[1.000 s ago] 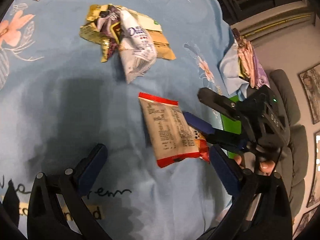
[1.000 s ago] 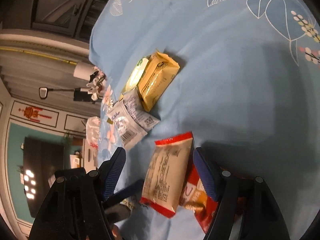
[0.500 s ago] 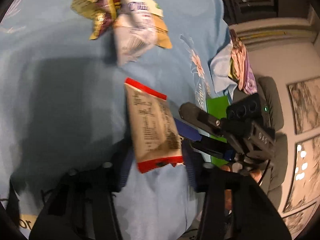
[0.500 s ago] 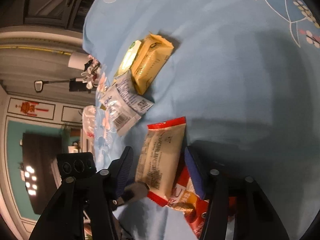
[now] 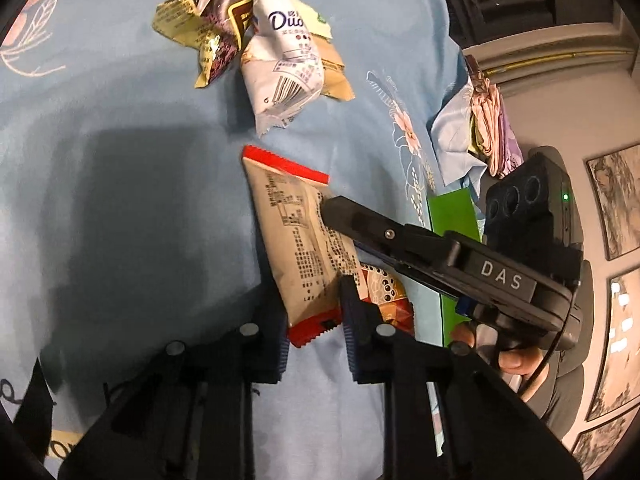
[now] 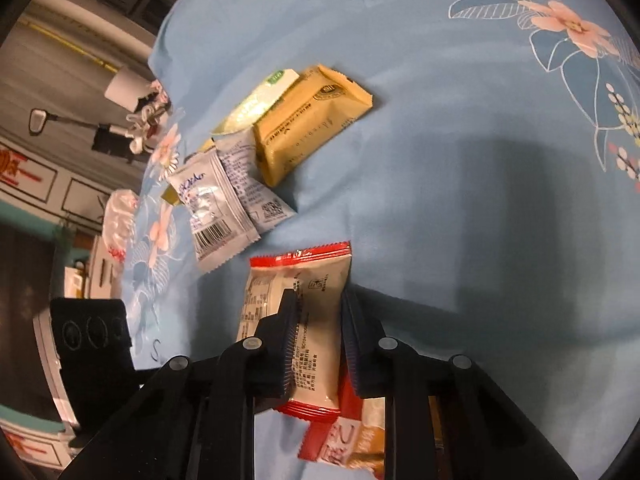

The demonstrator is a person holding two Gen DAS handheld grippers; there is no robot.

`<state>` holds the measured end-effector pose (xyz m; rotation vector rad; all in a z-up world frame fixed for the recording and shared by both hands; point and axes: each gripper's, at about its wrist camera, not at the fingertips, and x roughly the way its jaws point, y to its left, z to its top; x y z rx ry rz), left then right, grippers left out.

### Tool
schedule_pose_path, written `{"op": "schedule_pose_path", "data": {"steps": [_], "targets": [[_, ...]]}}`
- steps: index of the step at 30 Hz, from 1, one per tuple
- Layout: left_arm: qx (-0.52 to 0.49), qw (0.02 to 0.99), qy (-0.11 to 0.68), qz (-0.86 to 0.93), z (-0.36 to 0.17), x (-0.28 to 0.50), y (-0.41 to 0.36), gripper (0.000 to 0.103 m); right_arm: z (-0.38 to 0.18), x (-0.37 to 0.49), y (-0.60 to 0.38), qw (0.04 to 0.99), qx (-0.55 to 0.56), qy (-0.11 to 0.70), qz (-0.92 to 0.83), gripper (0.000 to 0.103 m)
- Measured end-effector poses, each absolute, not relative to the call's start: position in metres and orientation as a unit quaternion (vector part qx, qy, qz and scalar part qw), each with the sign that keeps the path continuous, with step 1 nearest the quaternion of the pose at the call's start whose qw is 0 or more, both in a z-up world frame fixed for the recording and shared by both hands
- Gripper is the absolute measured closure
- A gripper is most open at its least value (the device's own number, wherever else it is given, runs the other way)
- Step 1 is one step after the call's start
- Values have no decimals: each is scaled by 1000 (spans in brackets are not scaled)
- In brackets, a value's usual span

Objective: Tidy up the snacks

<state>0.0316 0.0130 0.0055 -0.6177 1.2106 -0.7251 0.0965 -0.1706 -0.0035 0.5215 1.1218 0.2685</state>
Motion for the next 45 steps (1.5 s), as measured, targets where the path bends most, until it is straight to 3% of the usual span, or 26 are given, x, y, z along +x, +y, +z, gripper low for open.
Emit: {"op": "schedule_pose_path", "data": {"steps": [5,6,7,8,13,16,19,21,23,25,28,32,35,36,37,38,45], "targets": [[-277,726,530,-340,15,28,10,82,7,89,-179,812,254,507,136,83],[-271,732,523,-343,21,25,8,85,12,85,-179,817,252,500,135,86],[-263,739,514,-346,28,22,6,95,18,83,-178,820,249,498,133,100],[-253,745,510,-349,35,19,3,94,22,78,-182,819,250,497,140,101],[-249,737,491,-393,60,-1,-22,92,49,51,-196,838,229,476,134,101],[-197,751,494,-390,62,-13,-37,92,45,38,-216,832,256,479,108,101],[-203,748,526,-350,34,-12,-28,82,36,36,-228,821,259,504,75,88],[-234,742,541,-318,14,-7,-13,70,28,41,-229,807,279,512,97,73],[-271,724,550,-316,3,0,-1,71,22,46,-226,794,300,515,121,52],[-269,728,547,-314,6,5,0,69,19,55,-220,790,310,511,133,51],[-239,742,544,-311,8,11,-5,68,17,71,-206,799,274,520,127,51],[-285,716,552,-319,2,22,-8,68,-6,91,-195,778,272,551,134,51],[-307,705,554,-319,-1,21,0,76,-7,91,-192,789,272,531,148,51],[-298,709,555,-316,-1,21,-1,79,-8,91,-191,791,273,527,150,54],[-290,714,555,-313,2,19,0,80,-8,91,-190,794,268,525,147,69],[-283,719,553,-311,4,18,-1,81,-9,91,-188,799,256,525,141,72],[-275,737,531,-317,17,10,-2,83,-1,75,-199,810,283,491,150,77]]}}
